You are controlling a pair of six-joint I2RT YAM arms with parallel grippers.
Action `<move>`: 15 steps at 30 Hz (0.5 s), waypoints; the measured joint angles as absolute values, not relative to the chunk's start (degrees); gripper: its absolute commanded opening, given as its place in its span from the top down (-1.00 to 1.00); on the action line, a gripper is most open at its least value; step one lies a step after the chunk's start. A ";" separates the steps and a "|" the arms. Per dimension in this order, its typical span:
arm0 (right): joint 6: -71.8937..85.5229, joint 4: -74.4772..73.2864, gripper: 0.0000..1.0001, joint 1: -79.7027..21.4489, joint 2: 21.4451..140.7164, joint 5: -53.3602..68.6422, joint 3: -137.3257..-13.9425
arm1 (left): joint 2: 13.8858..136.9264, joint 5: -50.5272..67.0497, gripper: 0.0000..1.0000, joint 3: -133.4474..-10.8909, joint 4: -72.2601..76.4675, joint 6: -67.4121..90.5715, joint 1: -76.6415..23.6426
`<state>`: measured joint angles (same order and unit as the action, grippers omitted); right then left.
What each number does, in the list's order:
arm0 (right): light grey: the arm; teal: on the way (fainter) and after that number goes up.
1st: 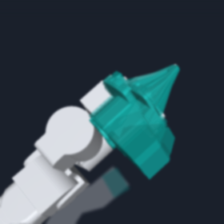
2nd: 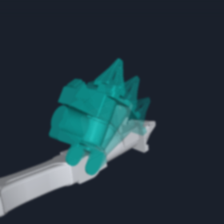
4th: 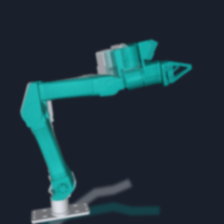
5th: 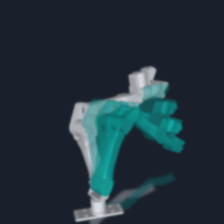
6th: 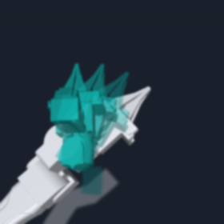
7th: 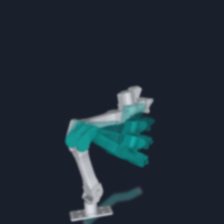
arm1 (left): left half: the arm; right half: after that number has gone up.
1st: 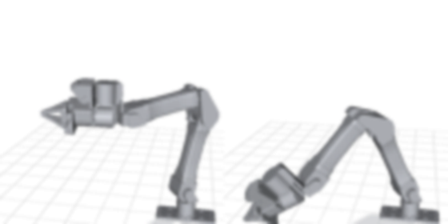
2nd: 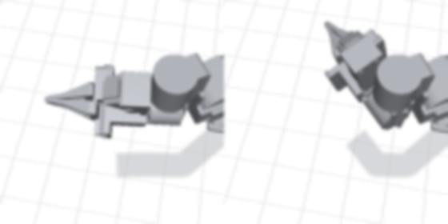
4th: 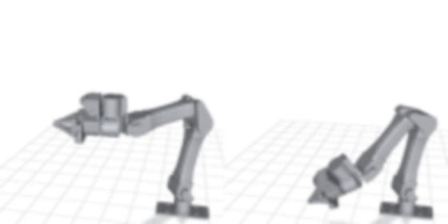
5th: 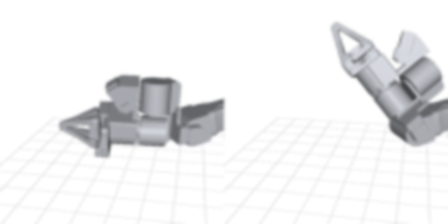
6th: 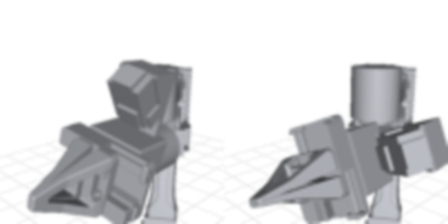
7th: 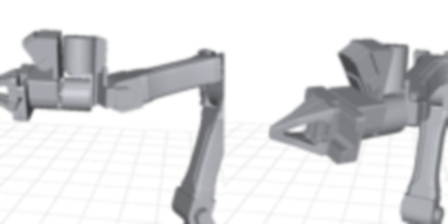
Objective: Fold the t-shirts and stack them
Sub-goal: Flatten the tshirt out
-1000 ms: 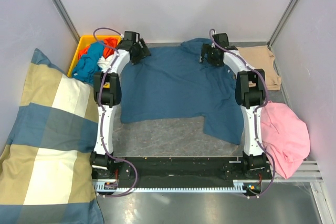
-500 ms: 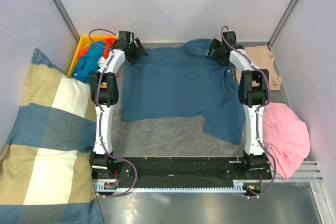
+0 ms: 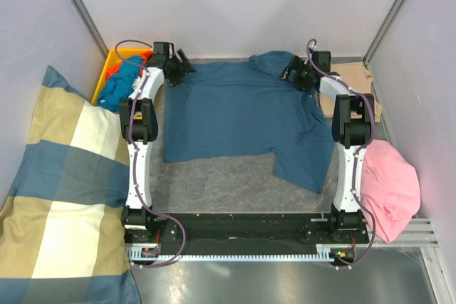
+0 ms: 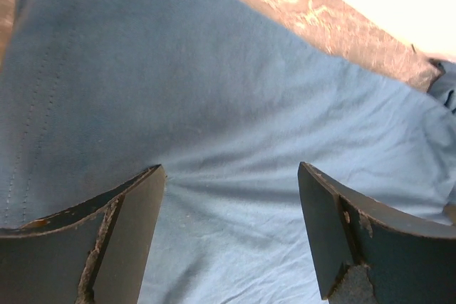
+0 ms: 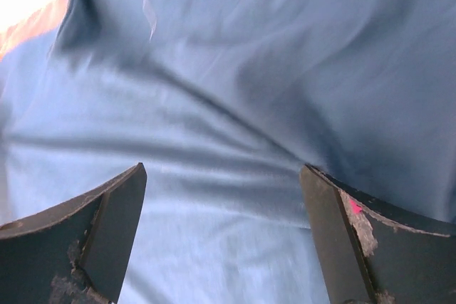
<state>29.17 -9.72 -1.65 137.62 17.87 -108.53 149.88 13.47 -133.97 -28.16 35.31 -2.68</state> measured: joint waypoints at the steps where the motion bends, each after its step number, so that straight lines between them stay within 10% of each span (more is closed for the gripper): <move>1: 28.95 -8.86 -0.96 -1.63 136.31 19.46 -106.19 | 150.06 13.67 -0.68 -134.21 -28.12 35.31 -2.35; 15: 25.76 -6.87 -0.96 -3.70 113.62 24.51 -88.33 | 150.39 18.44 -0.92 -134.52 -23.75 35.29 2.26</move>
<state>25.76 -6.87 -3.70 113.62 24.51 -88.33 150.39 18.44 -134.52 -23.75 35.29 2.26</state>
